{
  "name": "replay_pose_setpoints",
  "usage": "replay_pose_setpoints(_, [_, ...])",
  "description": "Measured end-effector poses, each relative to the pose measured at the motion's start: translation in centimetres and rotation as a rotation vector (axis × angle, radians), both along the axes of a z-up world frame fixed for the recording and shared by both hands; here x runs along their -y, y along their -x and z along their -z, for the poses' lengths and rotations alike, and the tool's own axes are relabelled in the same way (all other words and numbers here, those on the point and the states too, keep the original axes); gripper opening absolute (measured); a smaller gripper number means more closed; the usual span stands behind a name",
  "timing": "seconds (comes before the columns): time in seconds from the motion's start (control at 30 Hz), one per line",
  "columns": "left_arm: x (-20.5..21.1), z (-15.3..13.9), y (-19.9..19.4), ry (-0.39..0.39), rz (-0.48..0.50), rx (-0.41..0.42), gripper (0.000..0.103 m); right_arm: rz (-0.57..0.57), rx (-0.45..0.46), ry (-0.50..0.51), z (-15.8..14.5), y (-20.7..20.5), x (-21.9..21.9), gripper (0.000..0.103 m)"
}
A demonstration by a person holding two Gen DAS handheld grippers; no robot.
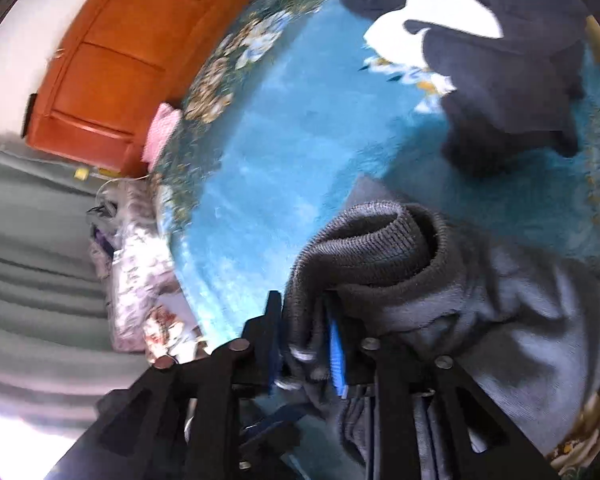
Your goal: Fold clothes
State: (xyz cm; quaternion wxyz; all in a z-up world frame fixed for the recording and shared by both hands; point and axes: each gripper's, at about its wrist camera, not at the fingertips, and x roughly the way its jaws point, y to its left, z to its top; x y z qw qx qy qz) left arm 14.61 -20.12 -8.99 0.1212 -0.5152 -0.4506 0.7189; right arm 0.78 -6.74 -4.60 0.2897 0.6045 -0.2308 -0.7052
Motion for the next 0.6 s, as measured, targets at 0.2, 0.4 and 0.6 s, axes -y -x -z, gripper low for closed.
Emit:
replay_pose_setpoints(0.2, [-0.6,0.1,1.0,0.084,0.019,0.008,0.067,-0.003,-0.103,0.074,-3.2,-1.1,-3.1,0.051])
replay_pose_setpoints(0.4, [-0.1,0.5,3.7,0.163,0.023,0.014,0.068,0.079,-0.112,0.05,-2.6,-4.8,-9.8,0.052])
replay_pose_setpoints(0.6, [0.0,1.1,6.4,0.233,0.081,0.0,0.068,0.228,-0.04,0.04,-0.1,-9.0,-17.0,0.052])
